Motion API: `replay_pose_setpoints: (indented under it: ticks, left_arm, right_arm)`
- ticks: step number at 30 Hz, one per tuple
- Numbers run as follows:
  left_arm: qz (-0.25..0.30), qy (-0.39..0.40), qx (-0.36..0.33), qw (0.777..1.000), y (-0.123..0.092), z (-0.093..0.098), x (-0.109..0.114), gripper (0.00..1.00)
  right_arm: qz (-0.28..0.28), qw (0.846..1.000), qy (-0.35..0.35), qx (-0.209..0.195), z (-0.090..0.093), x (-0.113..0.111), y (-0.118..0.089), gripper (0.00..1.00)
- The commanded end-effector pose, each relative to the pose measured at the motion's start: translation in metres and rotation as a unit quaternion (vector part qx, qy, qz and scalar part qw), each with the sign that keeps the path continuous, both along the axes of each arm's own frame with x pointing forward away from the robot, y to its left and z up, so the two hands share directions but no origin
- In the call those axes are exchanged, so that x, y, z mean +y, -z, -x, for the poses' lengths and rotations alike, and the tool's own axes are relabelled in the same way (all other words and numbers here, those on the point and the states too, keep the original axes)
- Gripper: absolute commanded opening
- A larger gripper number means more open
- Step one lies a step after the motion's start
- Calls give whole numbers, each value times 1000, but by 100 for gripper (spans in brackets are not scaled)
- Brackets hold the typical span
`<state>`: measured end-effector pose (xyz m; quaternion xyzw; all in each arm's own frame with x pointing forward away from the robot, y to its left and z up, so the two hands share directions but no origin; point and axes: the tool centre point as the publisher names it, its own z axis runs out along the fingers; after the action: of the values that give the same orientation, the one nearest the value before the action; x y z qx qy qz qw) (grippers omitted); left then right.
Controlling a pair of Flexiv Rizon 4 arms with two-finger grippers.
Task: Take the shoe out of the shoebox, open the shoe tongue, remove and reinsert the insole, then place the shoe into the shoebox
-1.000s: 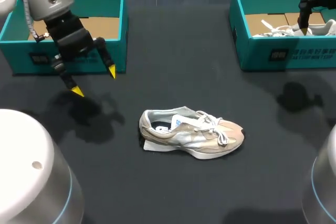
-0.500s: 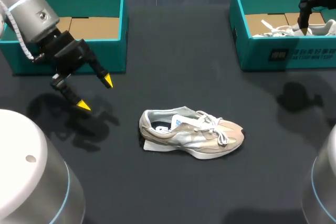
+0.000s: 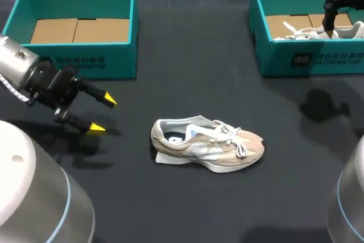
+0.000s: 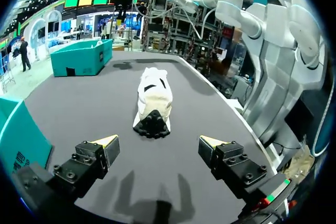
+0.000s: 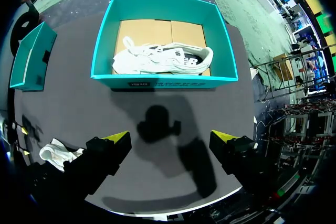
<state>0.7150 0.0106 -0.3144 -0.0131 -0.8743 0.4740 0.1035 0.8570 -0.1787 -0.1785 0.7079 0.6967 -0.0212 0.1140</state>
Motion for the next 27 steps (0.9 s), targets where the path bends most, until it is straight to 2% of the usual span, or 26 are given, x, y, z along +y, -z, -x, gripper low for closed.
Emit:
replay_pose_setpoints:
  ticks: [1,4,8,18,27]
  left_arm:
    - [34,-92,-42,994,31,8,-6,100]
    - [49,-97,-34,993,48,4,-10,100]
    - [69,-82,-54,993,55,5,-12,100]
    - [89,-45,-55,994,59,4,-13,100]
    - [89,-45,-55,994,59,4,-13,100]
  right_arm:
    - [1,1000,0,0,0,0,0,100]
    - [1,1000,0,0,0,0,0,100]
    - [1,1000,0,0,0,0,0,100]
    - [1,1000,0,0,0,0,0,100]
    - [1,1000,0,0,0,0,0,100]
